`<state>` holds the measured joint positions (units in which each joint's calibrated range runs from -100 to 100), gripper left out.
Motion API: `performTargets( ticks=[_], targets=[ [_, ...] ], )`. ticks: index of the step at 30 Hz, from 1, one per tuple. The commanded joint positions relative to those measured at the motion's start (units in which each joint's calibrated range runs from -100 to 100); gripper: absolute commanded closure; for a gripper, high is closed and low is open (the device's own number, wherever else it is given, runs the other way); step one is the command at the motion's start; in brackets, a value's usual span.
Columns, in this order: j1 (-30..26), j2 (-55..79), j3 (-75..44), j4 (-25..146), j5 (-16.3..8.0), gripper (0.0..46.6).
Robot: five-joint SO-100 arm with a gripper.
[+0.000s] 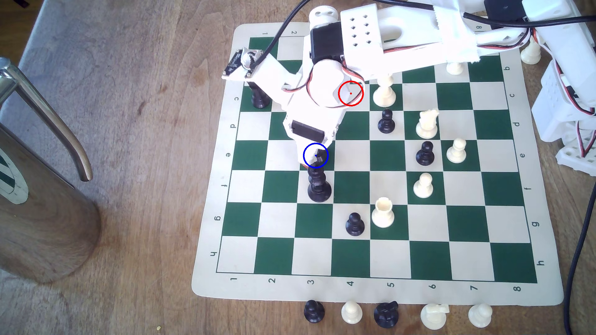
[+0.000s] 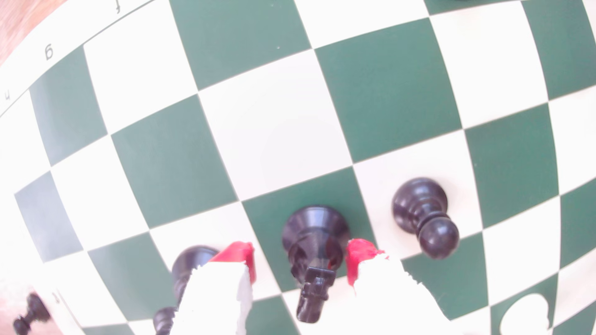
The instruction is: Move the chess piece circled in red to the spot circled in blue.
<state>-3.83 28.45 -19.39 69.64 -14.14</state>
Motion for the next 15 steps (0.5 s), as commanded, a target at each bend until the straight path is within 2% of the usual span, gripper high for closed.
performTargets(
  ticks=[1,8,15],
  targets=[
    [0.8,-2.8,-4.5,1.5,0.1,30.9],
    [2.2,-4.4,-5.0,5.8,-0.2,30.9],
    [1.1,-10.5,-4.4,10.8,-0.7,30.2]
  ],
)
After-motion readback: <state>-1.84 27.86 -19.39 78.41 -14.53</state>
